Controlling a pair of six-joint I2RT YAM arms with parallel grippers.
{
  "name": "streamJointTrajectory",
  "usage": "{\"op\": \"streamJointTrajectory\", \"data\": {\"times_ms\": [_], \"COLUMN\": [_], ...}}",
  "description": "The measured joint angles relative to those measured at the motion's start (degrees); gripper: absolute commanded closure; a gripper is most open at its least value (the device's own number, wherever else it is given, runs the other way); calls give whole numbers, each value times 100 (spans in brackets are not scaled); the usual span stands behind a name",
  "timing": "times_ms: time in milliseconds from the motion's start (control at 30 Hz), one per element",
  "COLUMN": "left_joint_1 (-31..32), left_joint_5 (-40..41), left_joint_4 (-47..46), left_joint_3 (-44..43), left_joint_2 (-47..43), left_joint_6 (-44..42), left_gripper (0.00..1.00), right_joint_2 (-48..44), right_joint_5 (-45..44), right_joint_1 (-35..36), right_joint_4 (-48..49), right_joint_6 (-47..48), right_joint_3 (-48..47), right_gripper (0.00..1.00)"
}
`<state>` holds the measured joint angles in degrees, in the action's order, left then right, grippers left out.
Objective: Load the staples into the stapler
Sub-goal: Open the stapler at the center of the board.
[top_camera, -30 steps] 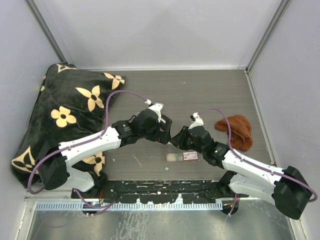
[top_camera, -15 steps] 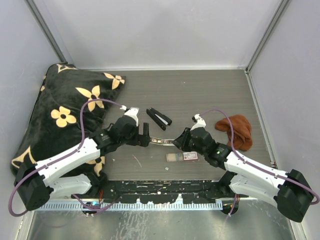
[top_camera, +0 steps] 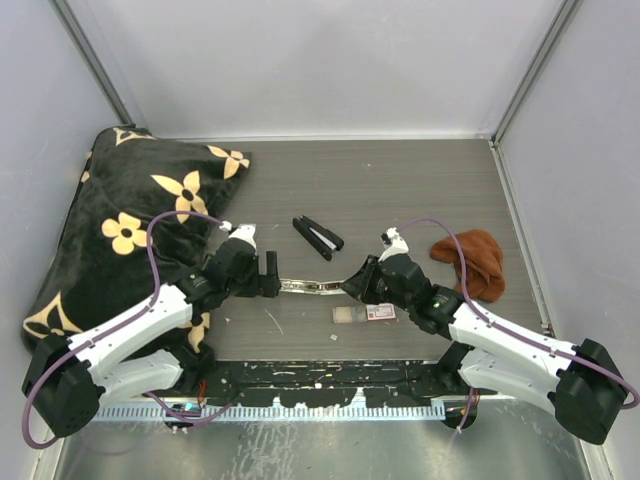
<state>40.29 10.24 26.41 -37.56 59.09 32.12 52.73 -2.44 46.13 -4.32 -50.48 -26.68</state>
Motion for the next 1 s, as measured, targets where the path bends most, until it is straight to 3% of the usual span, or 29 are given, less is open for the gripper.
{"op": "streamJointTrajectory", "data": {"times_ms": [467, 1000], "left_joint_1": [-205, -254], "left_joint_5": [-164, -629], "left_joint_4": [-247, -63], "left_joint_3": [151, -466], "left_joint_2": [-186, -804], "left_joint_6": [-120, -400], "left_gripper": [2, 2], "right_joint_2": [153, 555], "right_joint_5": [-76, -529], "right_joint_1": [2, -22], "right_joint_4": [59, -122], "right_joint_6": [-85, 179], "right_joint_3": [-4, -236], "right_gripper": [99, 100]}}
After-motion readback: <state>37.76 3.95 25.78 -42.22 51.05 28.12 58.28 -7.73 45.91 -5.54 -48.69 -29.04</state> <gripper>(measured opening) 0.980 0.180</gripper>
